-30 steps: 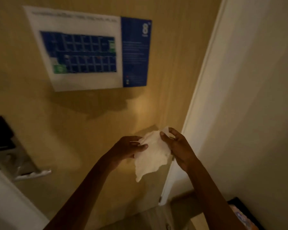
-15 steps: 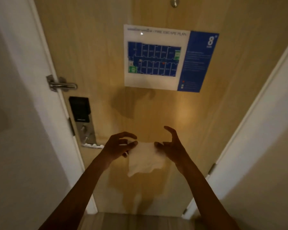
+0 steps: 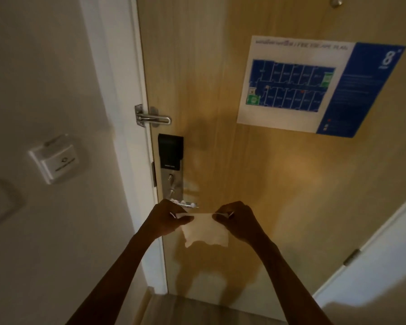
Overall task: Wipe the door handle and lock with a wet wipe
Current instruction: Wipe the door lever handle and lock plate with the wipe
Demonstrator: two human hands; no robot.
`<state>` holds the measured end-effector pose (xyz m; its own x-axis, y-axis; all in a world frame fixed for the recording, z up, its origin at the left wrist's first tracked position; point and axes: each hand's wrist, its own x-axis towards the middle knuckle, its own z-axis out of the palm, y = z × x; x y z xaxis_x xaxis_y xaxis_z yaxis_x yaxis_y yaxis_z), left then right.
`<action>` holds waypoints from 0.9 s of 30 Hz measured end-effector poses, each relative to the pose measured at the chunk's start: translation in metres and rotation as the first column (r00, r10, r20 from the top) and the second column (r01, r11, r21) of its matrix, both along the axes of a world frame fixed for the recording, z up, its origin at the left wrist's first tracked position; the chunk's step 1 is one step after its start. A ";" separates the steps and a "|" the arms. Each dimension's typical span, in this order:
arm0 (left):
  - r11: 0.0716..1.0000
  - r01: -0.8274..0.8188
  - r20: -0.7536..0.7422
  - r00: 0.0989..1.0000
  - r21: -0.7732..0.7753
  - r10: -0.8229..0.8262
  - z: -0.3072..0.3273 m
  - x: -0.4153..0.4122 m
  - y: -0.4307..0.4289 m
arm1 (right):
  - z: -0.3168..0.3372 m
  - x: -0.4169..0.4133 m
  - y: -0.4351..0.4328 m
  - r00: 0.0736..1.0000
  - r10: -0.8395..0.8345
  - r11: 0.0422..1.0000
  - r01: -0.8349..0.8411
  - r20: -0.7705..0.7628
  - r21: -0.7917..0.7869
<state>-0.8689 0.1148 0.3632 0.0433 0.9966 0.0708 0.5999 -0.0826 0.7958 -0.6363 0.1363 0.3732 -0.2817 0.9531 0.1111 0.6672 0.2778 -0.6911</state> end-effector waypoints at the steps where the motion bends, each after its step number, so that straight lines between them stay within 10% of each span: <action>1: 1.000 -0.015 -0.009 1.000 -0.010 0.015 -0.002 -0.008 0.003 | -0.003 -0.008 0.001 1.000 -0.003 1.000 0.003 0.008 0.016; 14: 0.967 0.240 0.172 0.959 -0.081 -0.224 -0.032 -0.071 0.064 | -0.028 -0.086 0.025 0.920 -0.082 0.889 -0.105 -0.382 -0.446; 27: 0.996 -0.064 0.178 0.981 -0.054 0.073 -0.061 -0.113 0.099 | -0.019 -0.053 0.041 0.779 -0.355 0.929 0.234 -0.517 -0.287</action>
<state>-0.9815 0.2137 0.3025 -0.0340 0.9991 0.0234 0.4493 -0.0056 0.8934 -0.6898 0.1776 0.3537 0.0681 0.9970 -0.0381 0.1825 -0.0500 -0.9819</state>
